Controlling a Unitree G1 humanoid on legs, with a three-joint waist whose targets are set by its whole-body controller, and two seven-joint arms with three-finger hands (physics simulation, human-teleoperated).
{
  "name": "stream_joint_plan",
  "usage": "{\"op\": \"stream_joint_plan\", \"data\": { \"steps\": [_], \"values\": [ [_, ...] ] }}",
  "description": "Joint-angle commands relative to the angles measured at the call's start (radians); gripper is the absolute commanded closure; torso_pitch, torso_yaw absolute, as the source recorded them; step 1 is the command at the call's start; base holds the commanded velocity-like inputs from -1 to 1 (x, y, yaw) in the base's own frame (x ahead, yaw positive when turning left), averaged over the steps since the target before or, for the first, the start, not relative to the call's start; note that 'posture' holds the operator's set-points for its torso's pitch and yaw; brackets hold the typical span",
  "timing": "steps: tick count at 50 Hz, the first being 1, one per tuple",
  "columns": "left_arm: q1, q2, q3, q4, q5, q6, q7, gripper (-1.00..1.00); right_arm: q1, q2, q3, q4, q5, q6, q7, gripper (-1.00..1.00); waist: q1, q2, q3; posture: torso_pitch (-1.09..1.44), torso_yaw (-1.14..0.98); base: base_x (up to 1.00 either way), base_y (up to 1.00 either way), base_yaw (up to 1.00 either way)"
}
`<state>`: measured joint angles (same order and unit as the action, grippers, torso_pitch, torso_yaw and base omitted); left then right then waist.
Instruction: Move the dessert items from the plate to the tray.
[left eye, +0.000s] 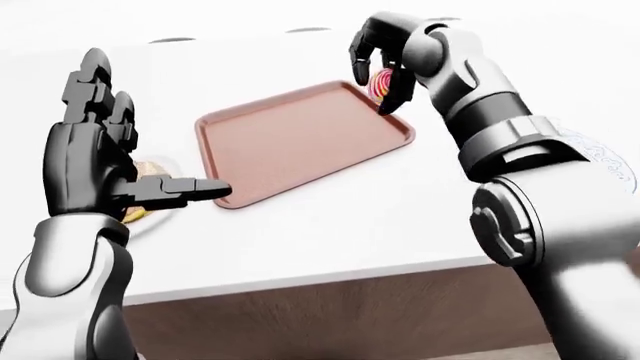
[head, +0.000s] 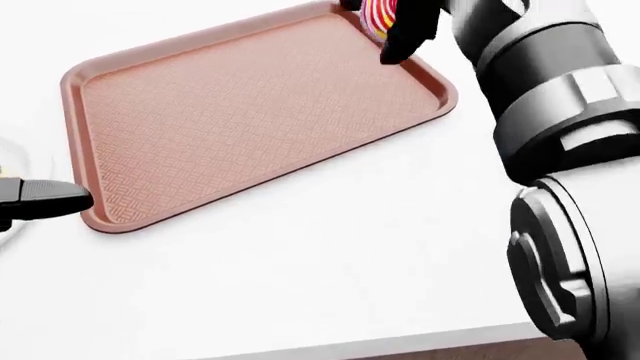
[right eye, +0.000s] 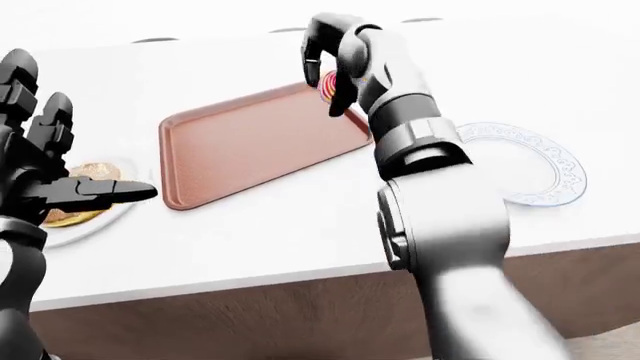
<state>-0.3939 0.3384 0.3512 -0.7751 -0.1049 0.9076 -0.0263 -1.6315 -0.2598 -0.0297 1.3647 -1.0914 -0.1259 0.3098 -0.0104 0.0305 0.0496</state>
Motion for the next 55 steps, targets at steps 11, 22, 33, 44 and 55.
{"op": "stream_joint_plan", "data": {
  "steps": [11,22,33,44,55],
  "values": [
    [0.002,0.024,0.056,-0.027,-0.025,-0.048,-0.018,-1.00,0.047,0.149,0.002,-0.004,0.096,-0.016,-0.114,1.00,0.005,0.006,-0.033,0.00,0.00,0.00,0.00,0.00],
    [-0.030,0.043,0.050,-0.047,-0.038,0.001,-0.003,-1.00,0.076,0.163,0.006,-0.001,0.100,0.009,-0.092,0.79,0.001,0.011,-0.032,0.00,0.00,0.00,0.00,0.00],
    [0.000,0.042,0.068,-0.039,-0.044,-0.035,-0.010,-1.00,0.089,0.160,0.007,0.000,0.088,0.026,-0.085,-0.74,-0.003,0.017,-0.033,0.00,0.00,0.00,0.00,0.00],
    [0.004,0.043,0.070,-0.048,-0.046,-0.029,-0.006,-1.00,0.070,0.142,-0.006,-0.003,0.099,0.016,-0.104,-1.00,-0.001,0.016,-0.036,0.00,0.00,0.00,0.00,0.00],
    [-0.030,0.066,0.076,-0.053,-0.050,0.015,-0.006,-1.00,-0.019,0.085,-0.024,-0.017,0.162,-0.016,-0.147,-1.00,0.000,0.013,-0.033,0.00,0.00,0.00,0.00,0.00]
  ]
}}
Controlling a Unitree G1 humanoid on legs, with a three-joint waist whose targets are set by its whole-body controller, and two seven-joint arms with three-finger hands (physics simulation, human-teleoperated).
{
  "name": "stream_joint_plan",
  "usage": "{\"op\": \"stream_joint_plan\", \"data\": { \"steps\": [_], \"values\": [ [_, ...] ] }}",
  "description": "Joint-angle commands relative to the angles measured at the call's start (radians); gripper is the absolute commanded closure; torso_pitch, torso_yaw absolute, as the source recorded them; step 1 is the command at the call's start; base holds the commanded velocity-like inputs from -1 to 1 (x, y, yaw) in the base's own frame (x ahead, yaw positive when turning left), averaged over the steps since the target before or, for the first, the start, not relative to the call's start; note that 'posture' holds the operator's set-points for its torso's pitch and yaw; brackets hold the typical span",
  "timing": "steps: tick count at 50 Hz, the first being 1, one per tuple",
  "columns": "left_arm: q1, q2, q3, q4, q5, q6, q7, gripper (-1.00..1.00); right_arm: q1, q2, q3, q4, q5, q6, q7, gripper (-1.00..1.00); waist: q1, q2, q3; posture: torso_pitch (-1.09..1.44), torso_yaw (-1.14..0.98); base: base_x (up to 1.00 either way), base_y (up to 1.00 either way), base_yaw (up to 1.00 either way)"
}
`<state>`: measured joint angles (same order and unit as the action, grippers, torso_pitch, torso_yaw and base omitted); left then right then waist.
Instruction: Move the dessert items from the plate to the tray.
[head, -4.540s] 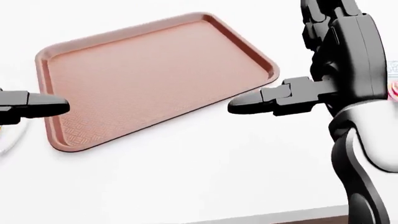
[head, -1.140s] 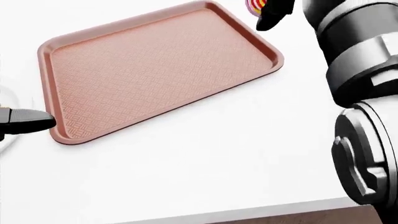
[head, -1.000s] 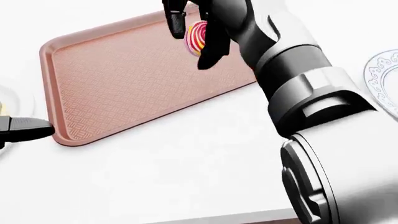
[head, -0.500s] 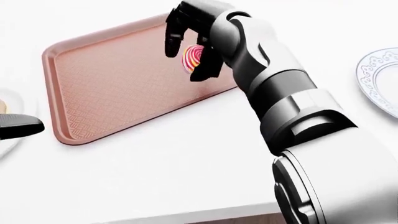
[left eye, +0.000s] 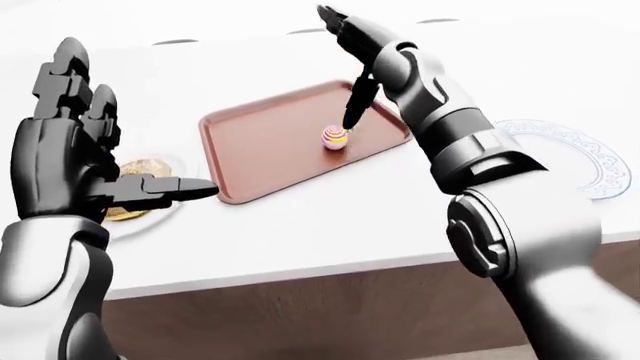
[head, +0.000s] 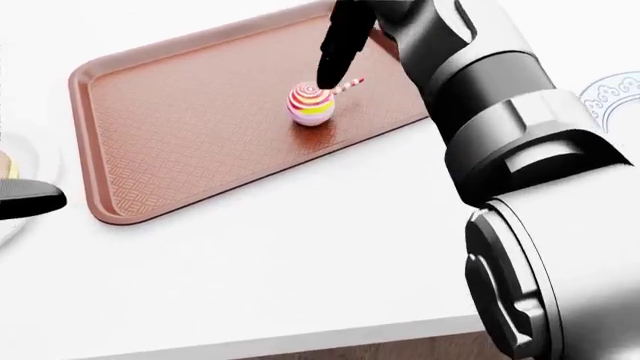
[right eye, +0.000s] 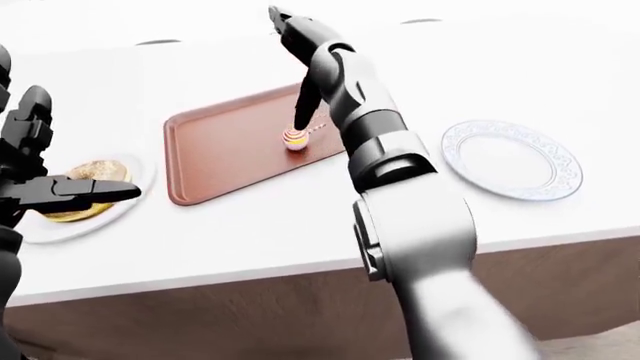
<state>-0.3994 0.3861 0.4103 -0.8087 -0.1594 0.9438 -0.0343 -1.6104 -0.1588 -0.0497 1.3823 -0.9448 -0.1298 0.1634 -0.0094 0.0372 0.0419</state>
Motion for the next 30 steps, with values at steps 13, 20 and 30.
{"op": "stream_joint_plan", "data": {
  "steps": [13,20,30],
  "values": [
    [-0.185,0.310,-0.094,0.359,0.247,-0.140,-0.249,-1.00,0.059,-0.201,0.012,-0.293,0.147,0.007,0.166,-1.00,0.006,0.000,-0.023,0.00,0.00,0.00,0.00,0.00],
    [-0.321,0.361,-0.164,0.732,0.477,-0.390,-0.442,-1.00,0.258,-0.263,-0.021,-0.828,0.159,0.208,0.397,-1.00,0.013,-0.011,-0.020,0.00,0.00,0.00,0.00,0.00],
    [-0.461,0.385,-0.195,1.136,0.707,-0.695,-0.651,-1.00,0.510,-0.251,-0.051,-1.204,0.165,0.329,0.489,-1.00,0.009,-0.026,-0.029,0.00,0.00,0.00,0.00,0.00]
  ]
}}
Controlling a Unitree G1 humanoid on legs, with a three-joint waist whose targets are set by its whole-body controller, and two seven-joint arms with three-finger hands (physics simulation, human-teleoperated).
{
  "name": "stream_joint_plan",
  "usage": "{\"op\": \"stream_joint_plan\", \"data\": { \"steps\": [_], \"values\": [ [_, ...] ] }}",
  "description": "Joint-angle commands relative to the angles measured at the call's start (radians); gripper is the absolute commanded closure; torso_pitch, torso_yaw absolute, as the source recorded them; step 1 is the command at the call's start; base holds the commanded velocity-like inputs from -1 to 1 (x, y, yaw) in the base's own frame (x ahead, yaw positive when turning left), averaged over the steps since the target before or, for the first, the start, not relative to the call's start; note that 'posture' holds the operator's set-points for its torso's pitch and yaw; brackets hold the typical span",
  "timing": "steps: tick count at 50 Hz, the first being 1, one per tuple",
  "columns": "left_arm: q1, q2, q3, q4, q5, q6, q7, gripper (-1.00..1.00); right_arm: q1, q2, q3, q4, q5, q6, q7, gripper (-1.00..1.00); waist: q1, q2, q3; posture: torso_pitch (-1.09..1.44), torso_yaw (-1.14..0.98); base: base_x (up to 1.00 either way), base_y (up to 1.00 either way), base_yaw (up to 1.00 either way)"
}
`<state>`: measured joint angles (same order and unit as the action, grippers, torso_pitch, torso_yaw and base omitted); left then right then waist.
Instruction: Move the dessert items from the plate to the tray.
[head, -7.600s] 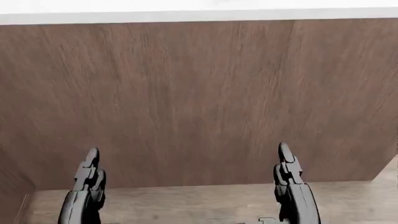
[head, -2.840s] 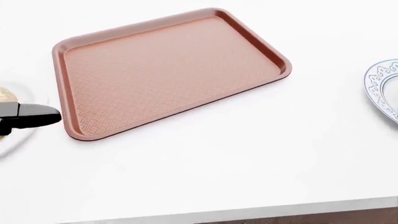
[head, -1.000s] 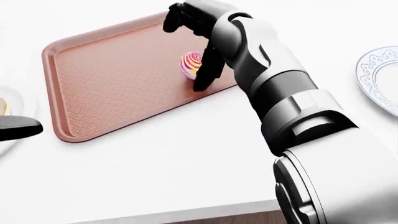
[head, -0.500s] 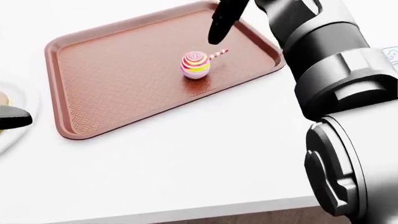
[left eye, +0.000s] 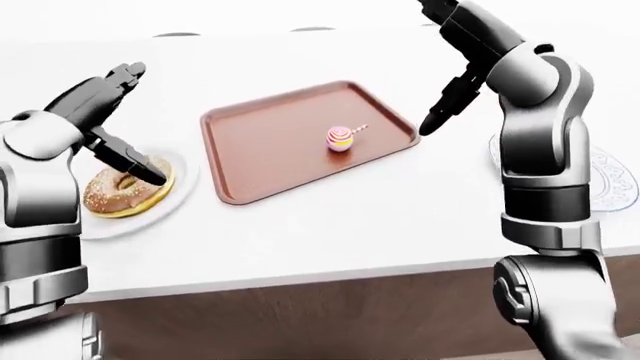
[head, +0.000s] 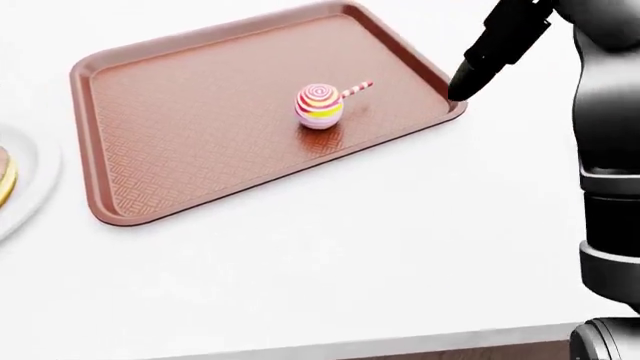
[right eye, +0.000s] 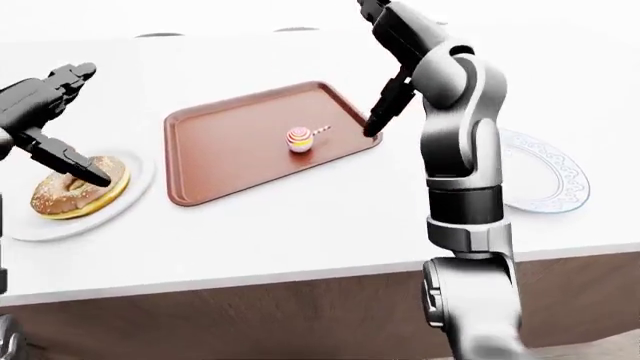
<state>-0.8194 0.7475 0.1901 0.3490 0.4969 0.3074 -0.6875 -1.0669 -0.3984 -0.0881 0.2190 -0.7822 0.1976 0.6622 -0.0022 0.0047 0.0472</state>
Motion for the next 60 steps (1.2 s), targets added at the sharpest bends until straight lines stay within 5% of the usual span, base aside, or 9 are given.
{"op": "stream_joint_plan", "data": {
  "steps": [1,11,23,31,60],
  "values": [
    [-0.047,0.038,0.016,0.012,0.085,-0.097,-0.002,-1.00,-0.024,-0.014,-0.013,-0.049,0.002,0.001,-0.009,-1.00,0.002,0.006,-0.035,0.00,0.00,0.00,0.00,0.00],
    [-0.117,0.068,0.026,0.155,0.184,-0.186,-0.100,-1.00,-0.015,-0.026,-0.017,-0.062,0.008,0.011,-0.013,-1.00,-0.002,0.009,-0.035,0.00,0.00,0.00,0.00,0.00],
    [-0.130,0.060,-0.021,0.234,0.325,-0.306,-0.263,-1.00,-0.008,-0.014,-0.013,-0.046,0.012,0.004,-0.028,-1.00,-0.003,0.010,-0.034,0.00,0.00,0.00,0.00,0.00],
    [-0.083,0.039,0.017,0.051,0.382,-0.241,-0.405,-1.00,0.001,-0.020,-0.017,-0.054,0.013,0.004,-0.029,-1.00,-0.004,0.006,-0.033,0.00,0.00,0.00,0.00,0.00],
    [-0.103,0.007,0.003,0.143,0.433,-0.268,-0.360,-1.00,0.027,-0.025,-0.023,-0.090,0.019,0.019,-0.026,-1.00,0.002,0.002,-0.041,0.00,0.00,0.00,0.00,0.00]
  ]
}}
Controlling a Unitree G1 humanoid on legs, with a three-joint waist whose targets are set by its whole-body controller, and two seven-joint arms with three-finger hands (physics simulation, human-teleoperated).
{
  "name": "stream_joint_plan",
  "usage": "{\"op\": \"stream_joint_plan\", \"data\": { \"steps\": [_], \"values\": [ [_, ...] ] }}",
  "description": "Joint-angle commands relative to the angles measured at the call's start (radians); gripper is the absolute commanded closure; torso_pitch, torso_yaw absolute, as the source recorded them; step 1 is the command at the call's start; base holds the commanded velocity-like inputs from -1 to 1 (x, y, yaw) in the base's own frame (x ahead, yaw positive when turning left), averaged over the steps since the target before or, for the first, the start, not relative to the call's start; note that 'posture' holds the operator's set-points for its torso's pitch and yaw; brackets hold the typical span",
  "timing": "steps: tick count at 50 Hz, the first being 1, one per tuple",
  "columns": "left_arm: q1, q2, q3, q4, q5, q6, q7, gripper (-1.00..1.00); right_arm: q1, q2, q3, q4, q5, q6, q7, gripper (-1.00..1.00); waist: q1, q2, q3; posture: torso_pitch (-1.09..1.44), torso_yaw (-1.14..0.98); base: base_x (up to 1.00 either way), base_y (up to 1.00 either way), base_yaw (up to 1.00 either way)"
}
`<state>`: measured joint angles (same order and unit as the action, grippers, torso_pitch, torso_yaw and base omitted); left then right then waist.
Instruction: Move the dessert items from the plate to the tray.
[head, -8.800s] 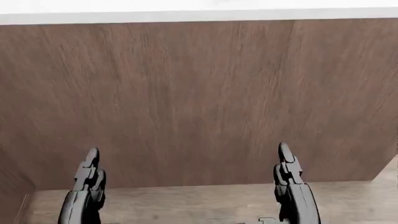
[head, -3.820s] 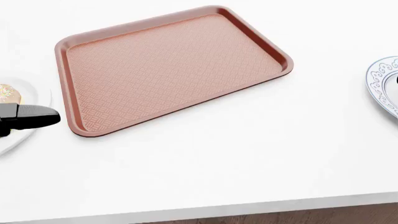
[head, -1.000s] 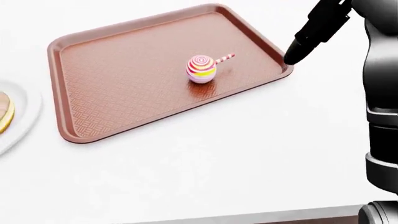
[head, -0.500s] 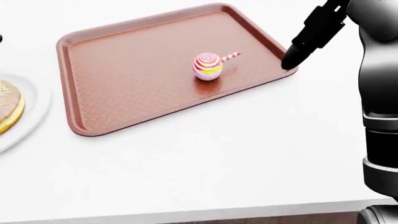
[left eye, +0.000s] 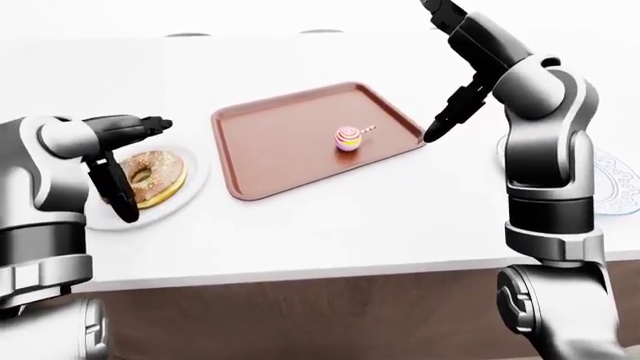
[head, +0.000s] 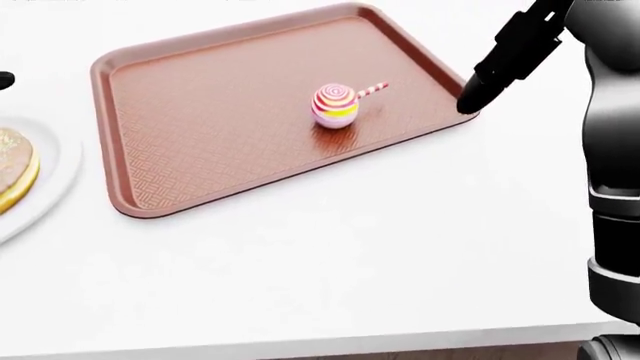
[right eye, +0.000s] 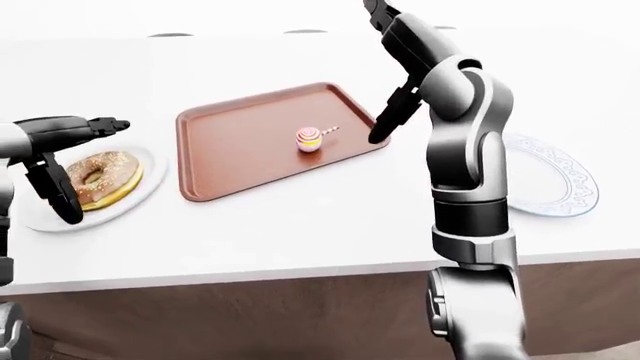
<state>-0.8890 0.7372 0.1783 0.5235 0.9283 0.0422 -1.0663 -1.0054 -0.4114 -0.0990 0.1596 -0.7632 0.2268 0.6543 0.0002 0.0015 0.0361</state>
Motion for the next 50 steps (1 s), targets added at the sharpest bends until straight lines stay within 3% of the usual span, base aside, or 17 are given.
{"op": "stream_joint_plan", "data": {
  "steps": [1,11,13,14,30,34,50],
  "values": [
    [-0.030,0.015,0.015,-0.034,0.002,-0.004,0.018,-1.00,-0.033,-0.011,-0.013,-0.031,0.001,-0.010,-0.019,-1.00,0.000,0.005,-0.030,0.00,0.00,0.00,0.00,0.00],
    [-0.024,0.009,0.013,-0.020,0.010,-0.018,0.020,-0.98,-0.029,-0.017,-0.016,-0.052,0.002,0.000,-0.006,-1.00,-0.001,0.005,-0.030,0.00,0.00,0.00,0.00,0.00],
    [-0.023,0.007,0.012,-0.020,0.011,-0.018,0.019,-0.95,-0.029,-0.019,-0.017,-0.050,0.003,-0.001,-0.007,-1.00,-0.002,0.005,-0.030,0.00,0.00,0.00,0.00,0.00],
    [-0.023,0.007,0.011,-0.013,0.012,-0.022,0.022,-0.82,-0.031,-0.019,-0.017,-0.050,0.003,-0.001,-0.007,-1.00,-0.002,0.005,-0.030,0.00,0.00,0.00,0.00,0.00],
    [-0.016,0.004,0.007,0.005,0.027,-0.033,0.050,-0.62,-0.022,-0.018,-0.018,-0.077,0.001,0.014,0.005,-1.00,-0.002,0.009,-0.028,0.00,0.00,0.00,0.00,0.00],
    [-0.006,-0.002,0.008,-0.015,0.033,-0.027,0.041,-0.44,-0.020,-0.020,-0.019,-0.084,0.001,0.017,0.008,-1.00,-0.003,0.010,-0.028,0.00,0.00,0.00,0.00,0.00],
    [-0.025,-0.009,0.006,-0.009,0.046,-0.025,0.061,-0.18,-0.023,-0.023,-0.022,-0.097,0.002,0.028,0.015,-1.00,-0.003,0.008,-0.032,0.00,0.00,0.00,0.00,0.00]
  ]
}}
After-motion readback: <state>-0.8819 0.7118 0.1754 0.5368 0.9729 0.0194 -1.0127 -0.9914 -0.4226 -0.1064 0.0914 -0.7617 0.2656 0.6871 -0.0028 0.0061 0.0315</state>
